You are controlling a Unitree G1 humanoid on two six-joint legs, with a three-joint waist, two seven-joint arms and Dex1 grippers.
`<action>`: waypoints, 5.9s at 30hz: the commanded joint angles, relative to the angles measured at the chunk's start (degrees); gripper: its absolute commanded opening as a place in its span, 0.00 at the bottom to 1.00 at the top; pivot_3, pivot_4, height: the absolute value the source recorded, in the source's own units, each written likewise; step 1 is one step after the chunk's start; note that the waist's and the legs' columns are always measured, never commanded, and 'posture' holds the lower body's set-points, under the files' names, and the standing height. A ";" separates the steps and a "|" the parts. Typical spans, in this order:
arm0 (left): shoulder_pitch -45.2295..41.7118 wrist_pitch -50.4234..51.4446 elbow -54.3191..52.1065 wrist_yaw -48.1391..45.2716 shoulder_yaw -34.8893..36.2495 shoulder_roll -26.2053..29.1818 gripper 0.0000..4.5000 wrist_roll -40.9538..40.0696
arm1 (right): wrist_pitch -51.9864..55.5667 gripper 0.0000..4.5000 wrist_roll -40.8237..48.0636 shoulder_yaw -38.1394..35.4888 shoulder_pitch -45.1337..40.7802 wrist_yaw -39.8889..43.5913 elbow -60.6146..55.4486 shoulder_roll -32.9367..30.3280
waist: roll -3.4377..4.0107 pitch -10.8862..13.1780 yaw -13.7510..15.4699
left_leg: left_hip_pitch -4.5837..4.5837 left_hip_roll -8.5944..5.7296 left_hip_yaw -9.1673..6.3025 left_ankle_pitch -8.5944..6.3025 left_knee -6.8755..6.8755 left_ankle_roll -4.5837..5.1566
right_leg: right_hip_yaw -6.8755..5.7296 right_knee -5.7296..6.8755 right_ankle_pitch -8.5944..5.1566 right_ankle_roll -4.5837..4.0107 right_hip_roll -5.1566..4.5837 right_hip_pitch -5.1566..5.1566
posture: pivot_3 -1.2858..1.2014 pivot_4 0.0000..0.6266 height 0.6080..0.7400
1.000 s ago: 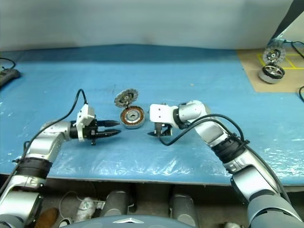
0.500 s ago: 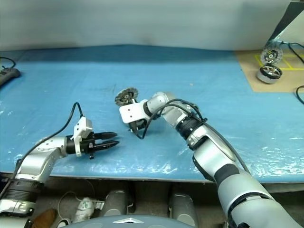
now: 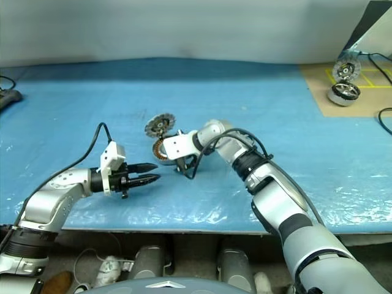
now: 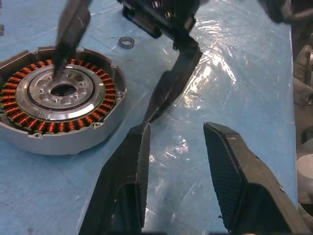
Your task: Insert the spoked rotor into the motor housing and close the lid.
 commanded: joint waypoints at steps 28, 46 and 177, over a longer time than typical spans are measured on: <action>-1.99 -9.99 9.66 -3.02 -2.63 -1.94 0.40 3.60 | 12.49 0.43 -0.75 -5.39 7.63 -1.83 -13.55 -3.02 | -0.01 -0.01 0.61 | 0.52 0.02 0.15 -0.03 -0.12 -0.05 | 0.10 -0.04 0.00 -0.01 0.00 0.40 | 0.52 0.24 1.00; -8.19 -20.87 26.09 -9.04 -4.36 -4.22 0.40 7.64 | 28.97 0.43 -0.60 -7.19 8.38 -7.24 -18.84 0.30 | -0.01 -0.01 0.09 | 0.62 0.02 0.23 -0.02 -0.32 -0.07 | 0.18 -0.06 0.00 0.00 0.00 0.31 | 0.52 0.24 1.00; 0.92 -25.95 13.26 8.18 -4.19 -13.69 0.40 9.08 | 30.65 0.14 20.77 -19.82 17.76 -21.85 -18.25 2.53 | 0.00 0.00 1.53 | 0.57 -0.01 0.36 0.10 -0.65 -0.30 | 0.18 -0.35 0.00 0.04 -0.02 0.20 | 0.52 0.24 1.00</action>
